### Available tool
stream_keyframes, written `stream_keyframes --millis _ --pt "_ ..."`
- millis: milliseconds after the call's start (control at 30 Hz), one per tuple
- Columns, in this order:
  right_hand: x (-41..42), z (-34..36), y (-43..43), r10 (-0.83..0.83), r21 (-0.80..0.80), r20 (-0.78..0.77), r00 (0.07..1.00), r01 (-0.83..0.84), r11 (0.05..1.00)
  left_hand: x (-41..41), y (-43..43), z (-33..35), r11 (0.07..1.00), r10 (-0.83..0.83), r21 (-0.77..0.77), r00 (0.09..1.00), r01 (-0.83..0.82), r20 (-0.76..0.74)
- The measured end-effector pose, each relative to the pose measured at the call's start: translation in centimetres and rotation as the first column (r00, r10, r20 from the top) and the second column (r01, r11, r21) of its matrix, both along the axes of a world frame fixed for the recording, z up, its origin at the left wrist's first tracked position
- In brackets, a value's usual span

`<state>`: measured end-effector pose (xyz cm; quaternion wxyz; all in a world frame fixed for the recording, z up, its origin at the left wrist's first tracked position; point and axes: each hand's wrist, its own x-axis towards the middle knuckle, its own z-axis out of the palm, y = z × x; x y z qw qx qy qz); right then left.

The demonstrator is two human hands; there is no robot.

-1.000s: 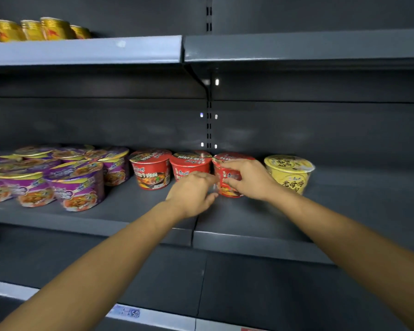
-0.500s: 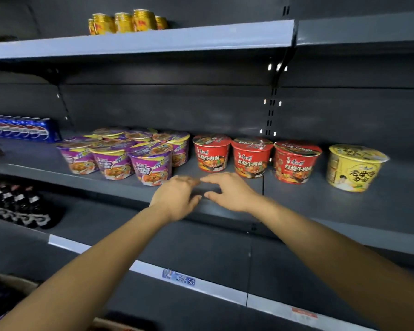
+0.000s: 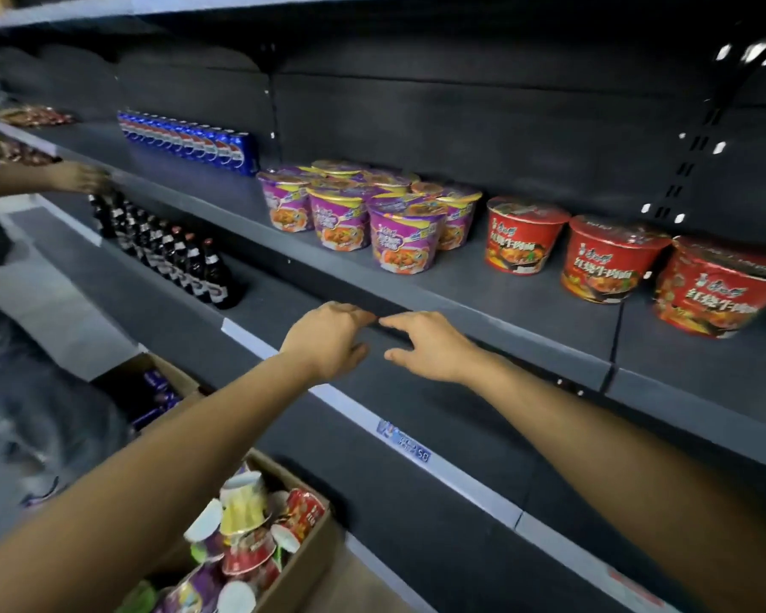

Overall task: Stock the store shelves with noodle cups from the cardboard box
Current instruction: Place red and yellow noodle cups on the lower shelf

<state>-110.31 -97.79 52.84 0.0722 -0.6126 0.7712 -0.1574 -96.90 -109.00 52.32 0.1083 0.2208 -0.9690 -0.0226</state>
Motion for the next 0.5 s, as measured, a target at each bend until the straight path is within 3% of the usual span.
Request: stream_keyframes --millis 267,500 --pt "4.2 -5.7 -4.4 0.059 0.102 0.117 0.991 -0.071 0.992 5.2 -3.6 -5.0 0.997 0.055 0.049 0.995 -0.059 0.080" --pt "7.1 -12.2 -10.1 -0.016 0.193 0.244 0.970 -0.033 0.981 8.6 -9.3 -11.0 0.986 0.101 0.108 0.975 -0.124 0.200"
